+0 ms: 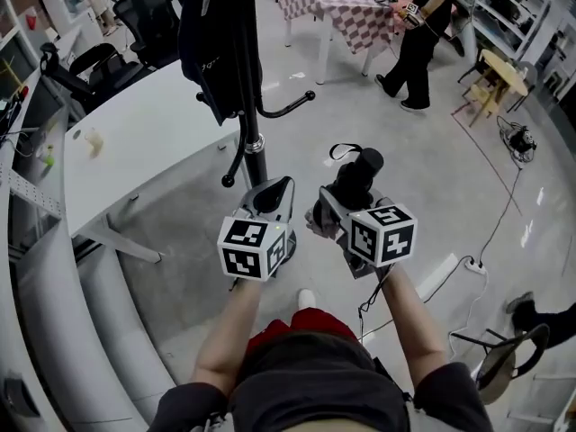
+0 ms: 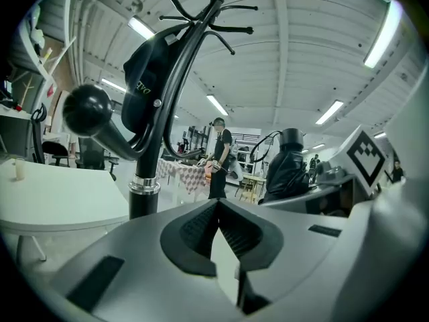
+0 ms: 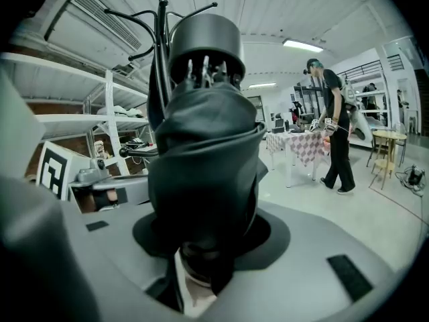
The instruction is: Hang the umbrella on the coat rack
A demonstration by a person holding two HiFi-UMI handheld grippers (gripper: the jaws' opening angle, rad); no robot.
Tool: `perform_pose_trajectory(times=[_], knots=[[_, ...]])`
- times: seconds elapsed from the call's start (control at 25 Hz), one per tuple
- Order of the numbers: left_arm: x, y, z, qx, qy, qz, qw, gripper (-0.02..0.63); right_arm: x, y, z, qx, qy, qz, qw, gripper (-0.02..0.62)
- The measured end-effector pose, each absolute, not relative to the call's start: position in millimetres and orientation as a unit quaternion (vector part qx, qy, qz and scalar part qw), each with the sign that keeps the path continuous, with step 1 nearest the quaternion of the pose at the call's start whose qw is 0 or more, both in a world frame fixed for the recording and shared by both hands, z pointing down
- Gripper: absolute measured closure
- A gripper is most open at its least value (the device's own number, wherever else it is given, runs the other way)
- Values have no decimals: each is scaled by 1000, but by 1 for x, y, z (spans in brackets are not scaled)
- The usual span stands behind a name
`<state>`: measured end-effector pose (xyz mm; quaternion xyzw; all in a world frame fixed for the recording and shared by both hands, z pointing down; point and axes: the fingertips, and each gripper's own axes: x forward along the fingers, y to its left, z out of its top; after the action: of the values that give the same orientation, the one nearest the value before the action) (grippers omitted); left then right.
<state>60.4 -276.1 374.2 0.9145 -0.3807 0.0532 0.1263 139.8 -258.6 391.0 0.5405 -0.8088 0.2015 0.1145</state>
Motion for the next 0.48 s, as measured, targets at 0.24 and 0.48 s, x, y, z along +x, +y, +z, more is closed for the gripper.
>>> perform_pose_trajectory(times=[0.24,0.48], knots=[[77,-304,376,907,-398,57,125,594,156,-302,386,521,-822,188,131,405],[83,-326,383,898,-414,66,132,594,172,-345,388,510,-828,189,139,405]])
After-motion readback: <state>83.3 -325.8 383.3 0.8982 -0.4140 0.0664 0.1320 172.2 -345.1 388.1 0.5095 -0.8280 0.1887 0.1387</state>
